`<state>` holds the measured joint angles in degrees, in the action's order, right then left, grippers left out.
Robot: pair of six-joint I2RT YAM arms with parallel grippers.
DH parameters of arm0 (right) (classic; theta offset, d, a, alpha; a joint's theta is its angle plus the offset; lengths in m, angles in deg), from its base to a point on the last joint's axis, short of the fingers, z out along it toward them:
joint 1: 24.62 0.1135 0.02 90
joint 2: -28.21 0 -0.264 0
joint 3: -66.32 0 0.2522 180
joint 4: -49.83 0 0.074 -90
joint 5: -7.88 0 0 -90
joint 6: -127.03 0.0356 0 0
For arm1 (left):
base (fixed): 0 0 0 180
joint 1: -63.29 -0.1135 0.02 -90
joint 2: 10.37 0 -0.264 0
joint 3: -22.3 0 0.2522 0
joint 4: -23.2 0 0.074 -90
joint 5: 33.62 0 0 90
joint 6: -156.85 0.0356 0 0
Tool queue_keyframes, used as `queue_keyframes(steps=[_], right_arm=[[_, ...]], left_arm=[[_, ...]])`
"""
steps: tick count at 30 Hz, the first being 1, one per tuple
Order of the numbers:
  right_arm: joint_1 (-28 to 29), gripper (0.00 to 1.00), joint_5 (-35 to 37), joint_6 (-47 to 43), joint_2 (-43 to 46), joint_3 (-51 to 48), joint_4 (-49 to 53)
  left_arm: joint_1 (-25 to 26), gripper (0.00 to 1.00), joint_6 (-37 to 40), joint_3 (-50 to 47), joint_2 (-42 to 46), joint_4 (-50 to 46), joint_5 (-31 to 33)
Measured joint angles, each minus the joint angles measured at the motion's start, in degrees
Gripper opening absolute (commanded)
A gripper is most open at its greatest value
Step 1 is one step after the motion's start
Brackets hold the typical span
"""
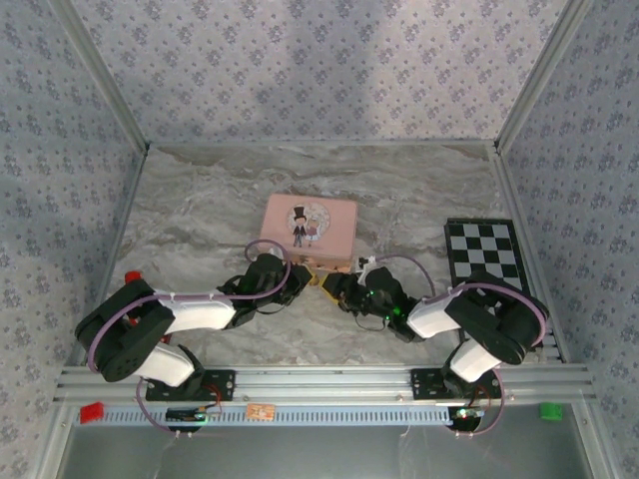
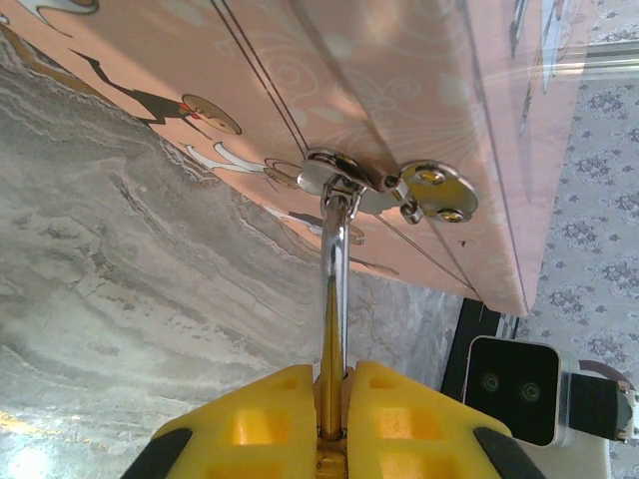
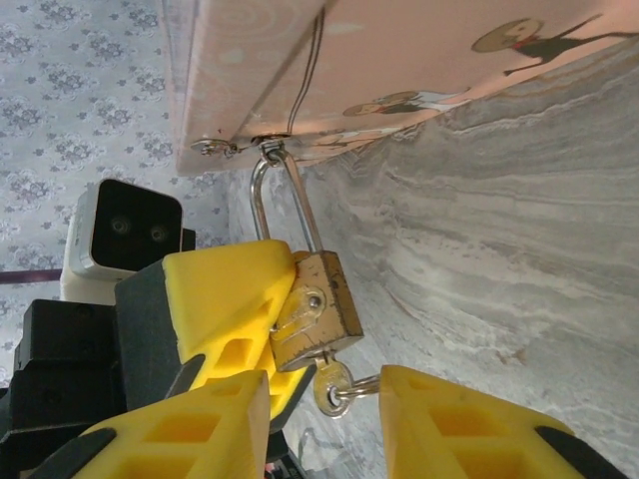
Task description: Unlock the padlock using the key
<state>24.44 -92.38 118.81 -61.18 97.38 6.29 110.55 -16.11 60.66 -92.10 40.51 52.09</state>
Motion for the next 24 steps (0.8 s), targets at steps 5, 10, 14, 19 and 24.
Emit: queue_keyframes(steps=[5,10,14,19,24], right_arm=[[0.5,0.29,0.0,0.1,-1.9,0.4,-1.7],[0.8,0.18,-0.1,1.1,-5.1,0.5,-4.8],[1.0,0.11,-0.1,1.9,-6.2,0.5,-7.0],[0.9,0.06,0.0,2.7,-6.6,0.5,-7.7],[0.2,0.05,-0.5,2.9,-6.7,0.5,-8.1]], left_arm=[[0.0,0.00,0.0,0.0,0.0,0.0,0.0],[0.0,0.00,0.0,0.0,0.0,0.0,0.0],[0.0,0.00,0.4,0.0,0.0,-0.1,0.1],[0.0,0.00,0.4,0.0,0.0,-0.1,0.6],[0.0,0.00,0.4,0.0,0.0,0.0,0.9]])
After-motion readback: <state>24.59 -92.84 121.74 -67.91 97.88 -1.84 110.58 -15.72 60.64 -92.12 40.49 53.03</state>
